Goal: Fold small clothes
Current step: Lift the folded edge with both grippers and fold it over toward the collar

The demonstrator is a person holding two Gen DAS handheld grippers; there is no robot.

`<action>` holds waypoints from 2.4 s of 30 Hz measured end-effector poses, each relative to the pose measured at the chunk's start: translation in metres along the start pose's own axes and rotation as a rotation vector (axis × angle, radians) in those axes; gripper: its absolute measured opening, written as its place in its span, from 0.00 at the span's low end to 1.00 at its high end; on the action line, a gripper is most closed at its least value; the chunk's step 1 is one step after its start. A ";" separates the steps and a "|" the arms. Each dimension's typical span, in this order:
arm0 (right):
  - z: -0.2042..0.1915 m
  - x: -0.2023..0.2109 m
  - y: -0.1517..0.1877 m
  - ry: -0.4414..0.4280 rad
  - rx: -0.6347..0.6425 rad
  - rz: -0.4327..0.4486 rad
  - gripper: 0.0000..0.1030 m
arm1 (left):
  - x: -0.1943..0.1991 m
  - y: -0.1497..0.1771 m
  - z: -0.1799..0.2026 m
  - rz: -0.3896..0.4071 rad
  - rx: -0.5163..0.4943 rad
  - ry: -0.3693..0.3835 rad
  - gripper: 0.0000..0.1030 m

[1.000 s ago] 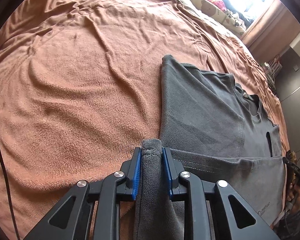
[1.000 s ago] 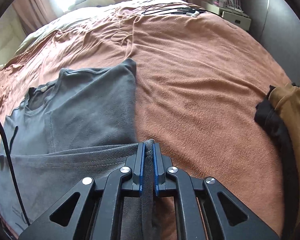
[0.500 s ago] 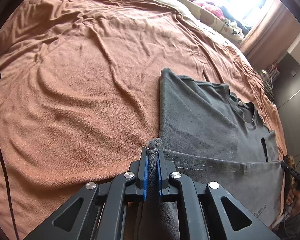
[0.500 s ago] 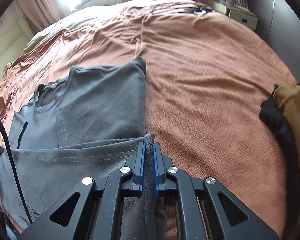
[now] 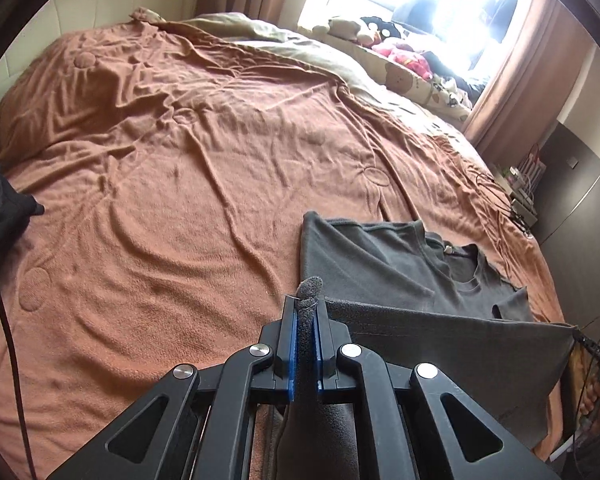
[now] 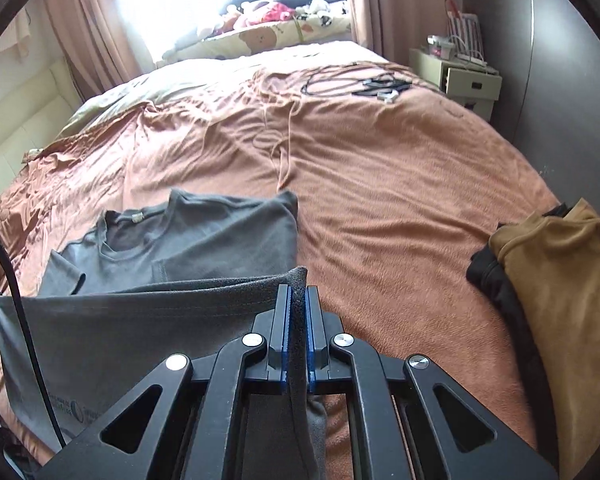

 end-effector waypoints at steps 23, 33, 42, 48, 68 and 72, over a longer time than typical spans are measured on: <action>0.001 0.025 -0.079 -0.025 -0.024 0.114 0.03 | -0.009 -0.101 0.038 0.108 -0.034 0.028 0.07; -0.013 -0.048 -0.104 -0.017 -0.001 0.034 0.03 | -0.083 -0.118 0.022 0.017 -0.063 -0.058 0.07; -0.030 -0.137 -0.109 0.018 0.025 -0.085 0.03 | -0.155 -0.108 -0.009 -0.105 -0.069 -0.124 0.06; -0.041 -0.180 -0.114 0.045 0.047 -0.128 0.03 | -0.186 -0.106 -0.020 -0.148 -0.067 -0.152 0.06; -0.054 -0.227 -0.123 0.111 0.058 -0.128 0.02 | -0.227 -0.124 -0.031 -0.170 -0.040 -0.180 0.06; -0.056 -0.248 -0.127 0.120 0.074 -0.163 0.02 | -0.240 -0.124 -0.032 -0.188 -0.058 -0.211 0.06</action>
Point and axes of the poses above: each gripper's, at about its wrist camera, not at the fingertips, and x roughly against the way its jaws point, z to its right, y to its underside, the point moved 5 cm from there along -x, roughly the way its jaws point, and after that the axes turned 11 degrees about y, right-handed, at the moved point
